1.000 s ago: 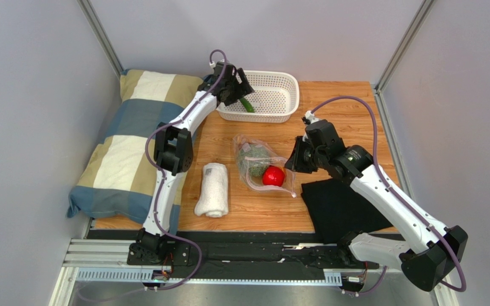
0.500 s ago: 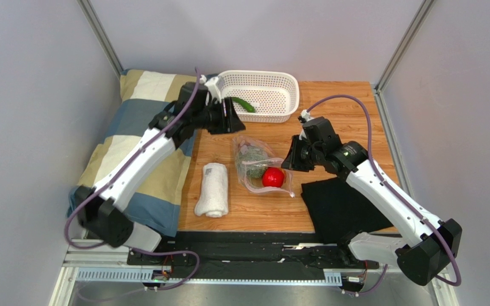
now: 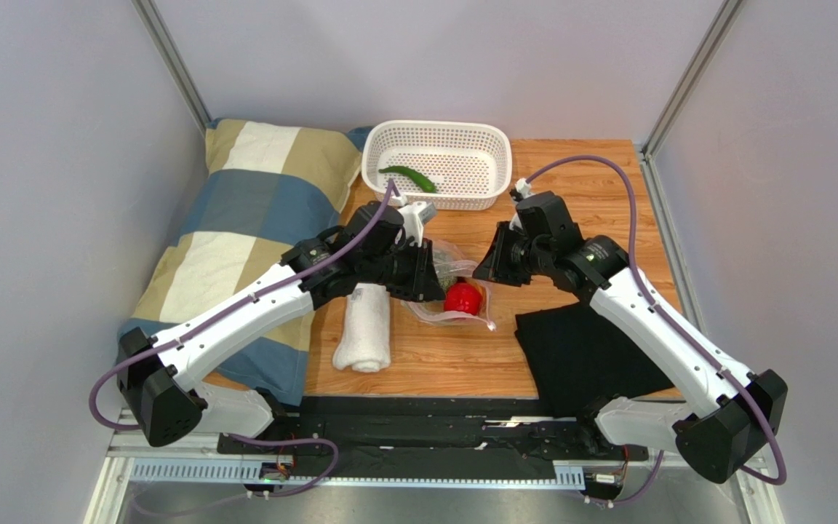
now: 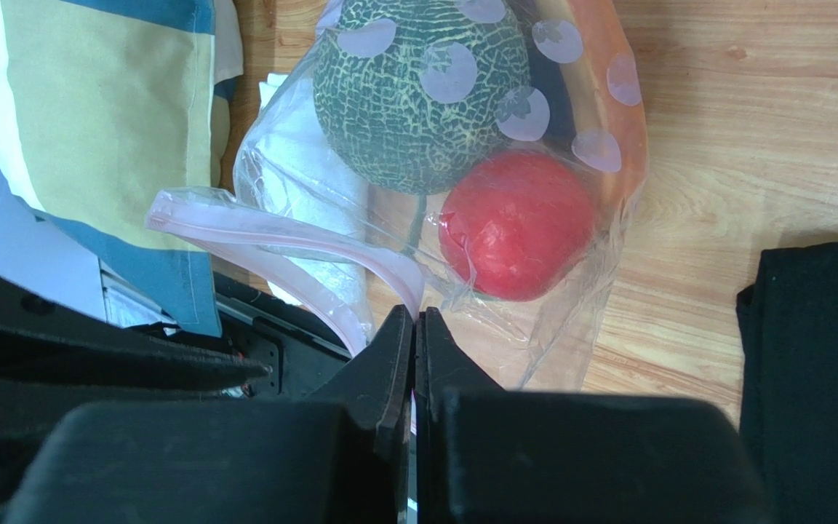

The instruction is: Open the zip-top bag and remove the fake food

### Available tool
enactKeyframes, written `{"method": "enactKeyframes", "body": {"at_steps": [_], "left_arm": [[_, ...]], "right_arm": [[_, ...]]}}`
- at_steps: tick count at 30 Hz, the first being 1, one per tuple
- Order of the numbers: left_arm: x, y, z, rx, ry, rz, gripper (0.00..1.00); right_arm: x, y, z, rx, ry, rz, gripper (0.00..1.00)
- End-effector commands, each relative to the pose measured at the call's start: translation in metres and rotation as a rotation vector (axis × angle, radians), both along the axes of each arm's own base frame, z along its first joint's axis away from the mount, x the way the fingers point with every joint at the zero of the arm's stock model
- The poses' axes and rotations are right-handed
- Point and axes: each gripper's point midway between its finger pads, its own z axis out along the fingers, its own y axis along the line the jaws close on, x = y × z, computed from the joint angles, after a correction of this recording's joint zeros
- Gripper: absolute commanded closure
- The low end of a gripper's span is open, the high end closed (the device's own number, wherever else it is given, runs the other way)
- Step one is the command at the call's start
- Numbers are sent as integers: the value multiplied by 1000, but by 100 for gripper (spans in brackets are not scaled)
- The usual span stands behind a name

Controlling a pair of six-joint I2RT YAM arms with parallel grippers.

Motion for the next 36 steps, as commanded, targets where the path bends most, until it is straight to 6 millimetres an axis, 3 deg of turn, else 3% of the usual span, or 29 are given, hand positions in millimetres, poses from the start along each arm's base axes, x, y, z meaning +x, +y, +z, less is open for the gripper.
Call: {"method": "enactKeyframes", "body": {"at_steps": [1, 3, 4, 5, 10, 13, 21, 26, 27, 30, 32, 33, 35, 36], "left_arm": [[5, 24, 5, 27, 9, 149, 75], [5, 48, -10, 123, 60, 276, 69], [3, 55, -19, 142, 131, 366, 58], [0, 64, -29, 183, 168, 415, 53], [2, 45, -47, 176, 292, 455, 48], [14, 37, -49, 165, 298, 499, 53], [37, 36, -63, 208, 258, 582, 53], [49, 30, -52, 172, 183, 563, 64], [52, 32, -49, 174, 154, 562, 78], [59, 32, -36, 173, 76, 518, 100], [57, 28, -23, 174, 37, 447, 100], [60, 26, -3, 170, -30, 394, 100], [56, 32, 8, 210, -59, 346, 100], [57, 32, 27, 199, -113, 309, 100]], "right_arm": [[9, 7, 34, 78, -82, -19, 100], [9, 5, 32, 70, -80, -27, 100], [9, 4, 31, 65, -75, -39, 100], [10, 4, 31, 70, -66, -53, 100], [12, 3, 28, 72, -55, -92, 100], [12, 5, 27, 82, -52, -96, 100], [12, 11, 32, 116, -61, -84, 100], [6, 12, 28, 118, -53, -74, 100], [5, 11, 26, 114, -52, -78, 100], [3, 8, 25, 110, -57, -75, 100], [0, 3, 22, 82, -50, -71, 100], [1, 0, 24, 71, -58, -75, 100], [1, -12, 19, 52, -41, -98, 100], [-4, -11, 19, 67, -15, -66, 100]]}}
